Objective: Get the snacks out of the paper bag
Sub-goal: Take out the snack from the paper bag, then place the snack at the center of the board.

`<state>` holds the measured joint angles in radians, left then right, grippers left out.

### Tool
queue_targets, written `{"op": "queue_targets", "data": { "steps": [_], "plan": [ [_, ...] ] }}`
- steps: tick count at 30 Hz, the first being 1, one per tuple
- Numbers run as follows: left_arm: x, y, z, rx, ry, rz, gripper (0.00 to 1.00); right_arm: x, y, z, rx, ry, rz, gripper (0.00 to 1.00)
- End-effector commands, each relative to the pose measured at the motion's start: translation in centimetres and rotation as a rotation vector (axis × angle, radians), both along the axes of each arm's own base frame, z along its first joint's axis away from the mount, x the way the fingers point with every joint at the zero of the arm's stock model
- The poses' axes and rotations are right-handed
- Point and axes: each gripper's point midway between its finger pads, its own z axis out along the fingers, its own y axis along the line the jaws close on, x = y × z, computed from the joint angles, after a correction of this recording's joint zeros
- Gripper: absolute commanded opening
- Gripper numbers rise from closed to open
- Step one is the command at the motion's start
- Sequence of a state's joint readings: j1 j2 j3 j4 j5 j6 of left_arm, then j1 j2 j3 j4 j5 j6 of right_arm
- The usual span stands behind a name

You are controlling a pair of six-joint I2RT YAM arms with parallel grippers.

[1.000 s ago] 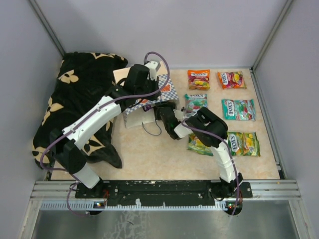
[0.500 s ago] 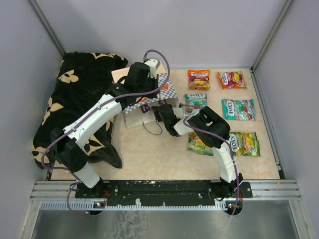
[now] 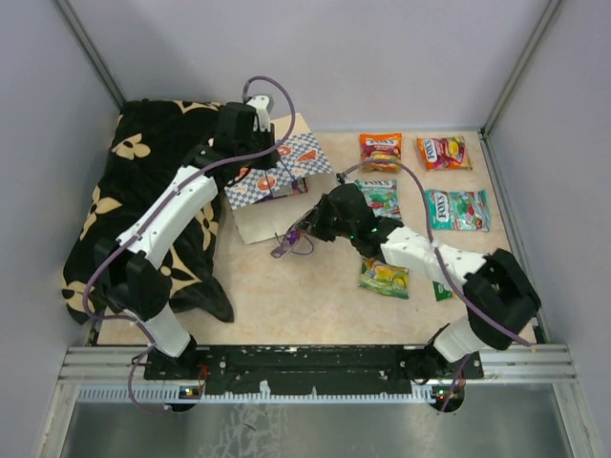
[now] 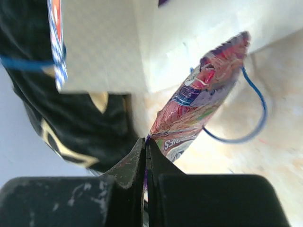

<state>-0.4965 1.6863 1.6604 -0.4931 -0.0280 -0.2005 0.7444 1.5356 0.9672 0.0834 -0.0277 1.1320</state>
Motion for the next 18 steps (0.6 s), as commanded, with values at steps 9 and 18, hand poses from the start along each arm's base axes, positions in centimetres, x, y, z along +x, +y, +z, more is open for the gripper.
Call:
{"op": "queue_targets", "data": {
  "steps": [9,18],
  "plan": [
    [2.4,0.6,0.3,0.011,-0.038,-0.038,0.00,-9.8,-10.9,-0.5,-1.213,-0.142,0.506,0.00],
    [2.8,1.2,-0.7,0.013,-0.027,-0.050,0.00,-10.9,-8.8,-3.6,-1.784,-0.281,0.365,0.00]
  ]
}}
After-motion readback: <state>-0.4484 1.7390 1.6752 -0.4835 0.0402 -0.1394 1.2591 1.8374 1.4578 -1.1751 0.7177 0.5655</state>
